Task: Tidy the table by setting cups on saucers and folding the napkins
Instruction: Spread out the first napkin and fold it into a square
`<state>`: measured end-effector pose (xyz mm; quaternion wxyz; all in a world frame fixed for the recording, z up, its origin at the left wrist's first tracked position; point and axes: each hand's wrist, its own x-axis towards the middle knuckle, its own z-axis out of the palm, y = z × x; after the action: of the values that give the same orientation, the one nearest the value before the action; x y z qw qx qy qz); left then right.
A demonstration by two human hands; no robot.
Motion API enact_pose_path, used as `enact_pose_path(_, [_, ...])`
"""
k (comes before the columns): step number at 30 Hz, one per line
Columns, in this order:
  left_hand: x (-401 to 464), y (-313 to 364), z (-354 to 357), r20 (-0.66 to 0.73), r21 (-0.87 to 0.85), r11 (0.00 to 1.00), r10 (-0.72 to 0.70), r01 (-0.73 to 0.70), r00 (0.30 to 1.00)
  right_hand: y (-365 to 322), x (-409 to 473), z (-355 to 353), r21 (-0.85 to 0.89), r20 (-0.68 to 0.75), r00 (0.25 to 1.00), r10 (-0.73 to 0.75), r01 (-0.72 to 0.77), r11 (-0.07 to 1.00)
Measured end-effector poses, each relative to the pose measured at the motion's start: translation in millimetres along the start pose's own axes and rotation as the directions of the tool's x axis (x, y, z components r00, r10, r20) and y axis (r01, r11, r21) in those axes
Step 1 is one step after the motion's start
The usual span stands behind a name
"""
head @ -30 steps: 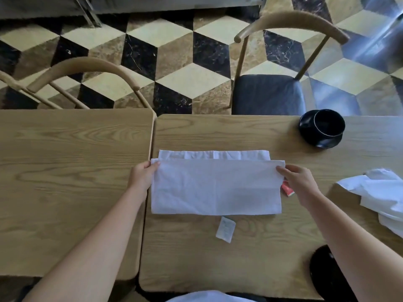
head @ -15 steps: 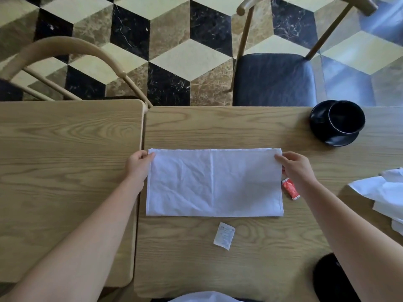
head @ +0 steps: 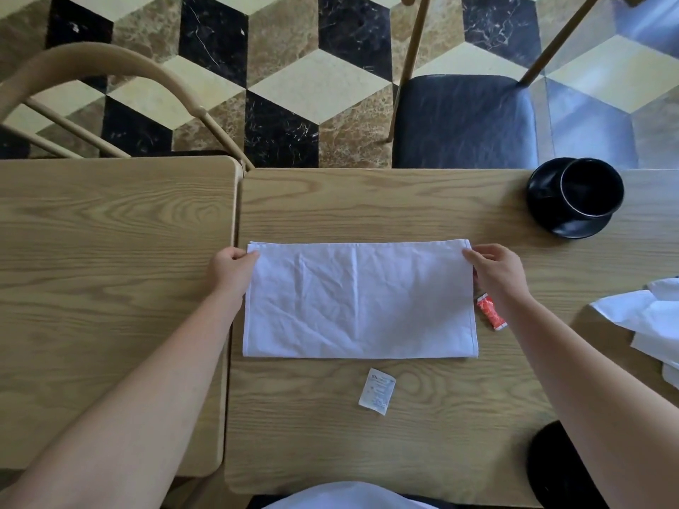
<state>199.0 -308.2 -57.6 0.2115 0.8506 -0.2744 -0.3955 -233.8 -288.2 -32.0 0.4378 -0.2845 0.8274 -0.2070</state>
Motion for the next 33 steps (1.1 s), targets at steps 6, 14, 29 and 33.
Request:
enact_pose_path(6, [-59,-6,8,-0.091,0.344,0.906,0.295,-0.248,0.951,23,-72,25,-0.074,-0.189,0.949,-0.253,0.243,0.967])
enact_pose_path(14, [-160,-57,71,0.602,-0.011,0.999,-0.021,0.035,0.798,53,-168,109,0.027,0.478,0.873,-0.091,0.089,0.996])
enact_pose_path(29, [-88,-73,7,0.418,-0.057,0.907,-0.359,0.418,0.835,92,-118,50,0.205,0.226,0.957,0.181,-0.229,0.952])
enact_pose_path(33, [-77,-74,-10,0.270,-0.168,0.888,-0.375,0.427,0.887,102,-113,38,0.315,0.161,0.959,0.233,-0.274,0.909])
